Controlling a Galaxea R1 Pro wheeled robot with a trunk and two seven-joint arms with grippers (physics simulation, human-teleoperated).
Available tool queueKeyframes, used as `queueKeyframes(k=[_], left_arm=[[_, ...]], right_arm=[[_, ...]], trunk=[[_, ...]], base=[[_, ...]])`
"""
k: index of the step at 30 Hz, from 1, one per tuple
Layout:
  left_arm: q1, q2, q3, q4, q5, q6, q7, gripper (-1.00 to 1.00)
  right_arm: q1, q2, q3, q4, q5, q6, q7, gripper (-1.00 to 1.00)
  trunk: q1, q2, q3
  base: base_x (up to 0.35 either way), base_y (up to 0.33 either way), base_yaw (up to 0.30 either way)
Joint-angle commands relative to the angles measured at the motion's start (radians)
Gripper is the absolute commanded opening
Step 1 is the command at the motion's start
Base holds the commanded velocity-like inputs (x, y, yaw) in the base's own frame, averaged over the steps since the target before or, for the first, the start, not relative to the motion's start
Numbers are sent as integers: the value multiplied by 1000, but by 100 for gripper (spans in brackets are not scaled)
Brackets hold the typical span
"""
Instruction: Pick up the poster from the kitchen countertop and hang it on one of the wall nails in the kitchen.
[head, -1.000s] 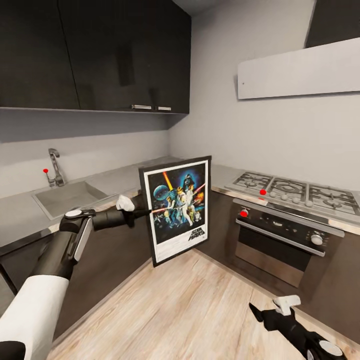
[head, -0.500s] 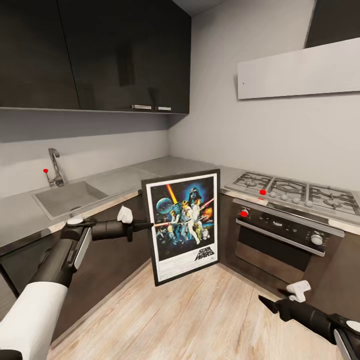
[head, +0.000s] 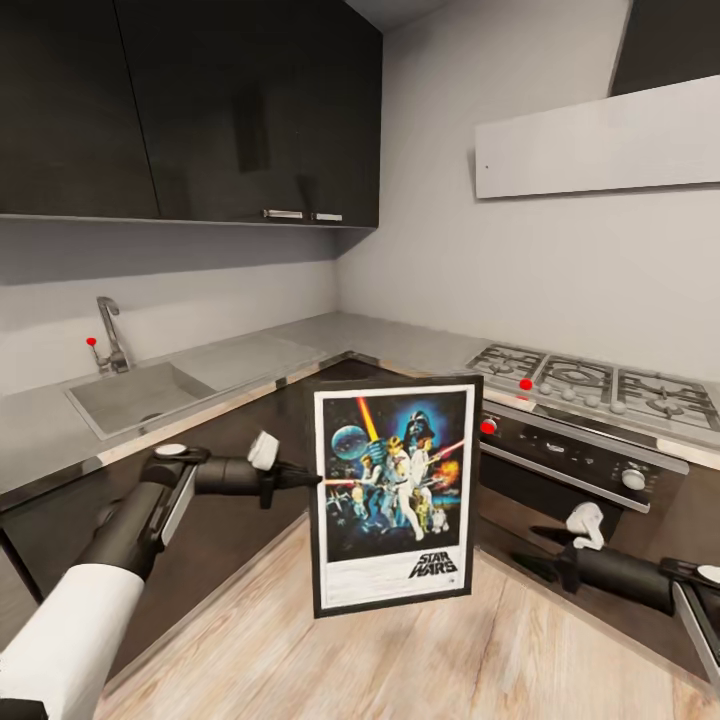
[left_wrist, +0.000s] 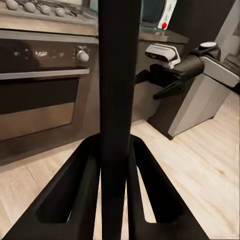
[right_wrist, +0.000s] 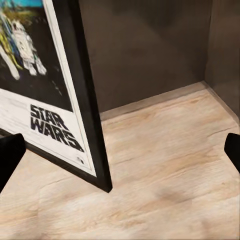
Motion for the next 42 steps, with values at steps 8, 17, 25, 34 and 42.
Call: queueKeyframes(k=[8, 17, 25, 34, 42], left_arm=[[-1, 1, -72, -1, 1, 6, -14, -100], [-1, 1, -75, -2, 1, 4, -15, -100], [-1, 1, -75, -2, 1, 3, -15, -100], [-1, 23, -79, -6, 2, 2, -91, -100], [-1, 25, -80, -8, 2, 2, -97, -100]], right_arm=[[-41, -8, 9, 0, 1, 39, 157, 100], [-46, -34, 9, 0, 1, 38, 290, 100], [-46, -47, 20, 1, 1, 18, 365, 100], [-46, -65, 24, 0, 1, 8, 378, 100], [-46, -64, 24, 3, 0, 7, 378, 100]], trunk=[[0, -1, -1], [0, -1, -1], [0, -1, -1], [0, -1, -1], [0, -1, -1]], base=[[0, 0, 0], [0, 0, 0], [0, 0, 0], [0, 0, 0], [0, 0, 0]])
